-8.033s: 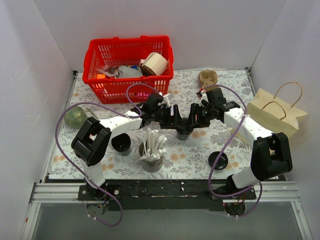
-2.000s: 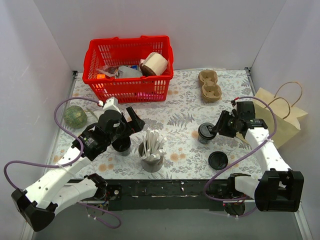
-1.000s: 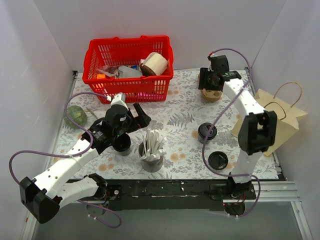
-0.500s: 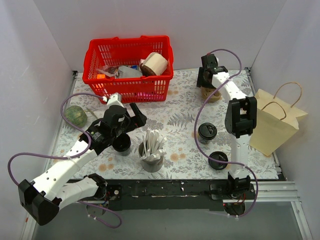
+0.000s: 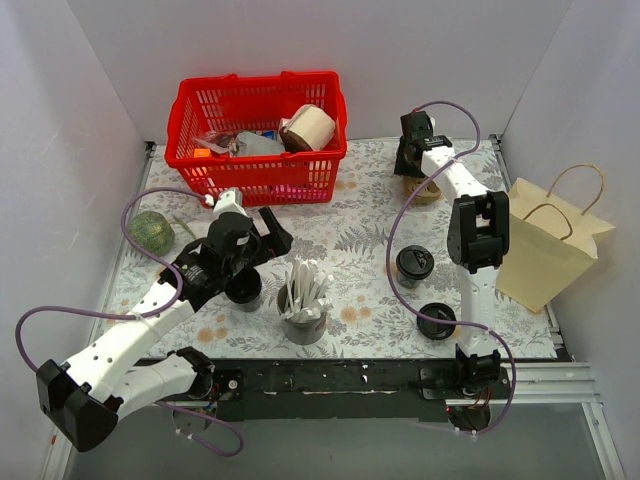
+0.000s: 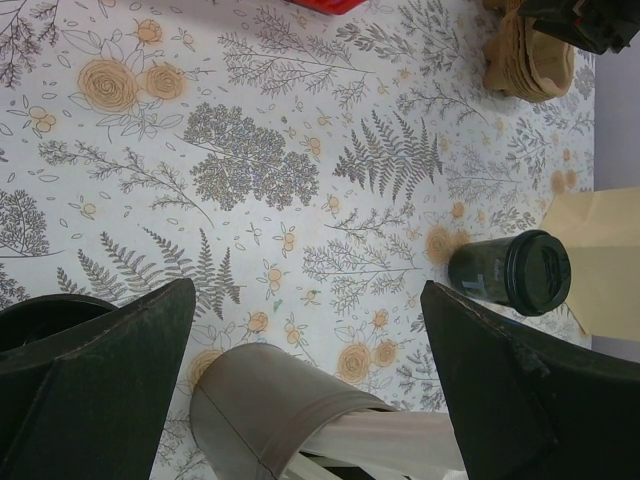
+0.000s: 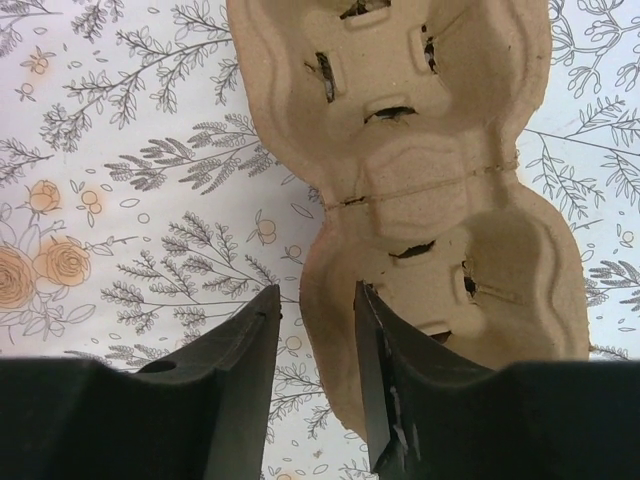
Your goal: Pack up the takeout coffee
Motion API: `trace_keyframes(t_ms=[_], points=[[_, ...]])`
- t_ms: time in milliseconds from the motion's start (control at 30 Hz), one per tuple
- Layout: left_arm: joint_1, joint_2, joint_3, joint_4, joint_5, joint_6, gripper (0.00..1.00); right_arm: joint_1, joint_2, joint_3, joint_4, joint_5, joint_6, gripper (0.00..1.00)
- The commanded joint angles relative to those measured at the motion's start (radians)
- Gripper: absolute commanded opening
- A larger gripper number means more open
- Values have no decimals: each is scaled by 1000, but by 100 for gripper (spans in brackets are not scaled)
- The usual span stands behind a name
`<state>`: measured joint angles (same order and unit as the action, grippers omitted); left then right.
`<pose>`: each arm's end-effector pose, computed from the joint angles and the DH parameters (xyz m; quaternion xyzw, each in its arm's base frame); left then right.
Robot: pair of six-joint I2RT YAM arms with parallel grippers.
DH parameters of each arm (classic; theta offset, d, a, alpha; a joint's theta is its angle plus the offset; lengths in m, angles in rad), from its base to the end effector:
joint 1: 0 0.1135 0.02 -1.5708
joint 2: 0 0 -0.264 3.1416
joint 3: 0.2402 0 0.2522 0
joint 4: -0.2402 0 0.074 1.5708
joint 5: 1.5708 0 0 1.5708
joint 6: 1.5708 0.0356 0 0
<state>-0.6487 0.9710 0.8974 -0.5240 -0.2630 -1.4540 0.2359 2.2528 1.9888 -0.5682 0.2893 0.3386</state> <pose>0.1724 -0.1191 0.3123 -0.3998 0.7822 -0.3449 0.3307 0.4995 0.1096 0.2325 0.0993 0.9190 -0.0277 0.3806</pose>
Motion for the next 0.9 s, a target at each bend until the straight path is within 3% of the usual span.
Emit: trace_keyframes(t_ms=[0, 133, 600, 867], points=[[7, -32, -11, -8, -25, 15, 98, -6, -2, 4, 60, -2, 13, 41], [7, -34, -15, -2, -21, 15, 98, -6, -6, 2, 62, 1, 11, 35], [7, -38, -3, -22, -38, 18, 98, -14, 17, 21, 30, 7, 8, 33], [9, -23, -2, -22, -22, 26, 98, -14, -25, -13, 71, -18, -3, 19]])
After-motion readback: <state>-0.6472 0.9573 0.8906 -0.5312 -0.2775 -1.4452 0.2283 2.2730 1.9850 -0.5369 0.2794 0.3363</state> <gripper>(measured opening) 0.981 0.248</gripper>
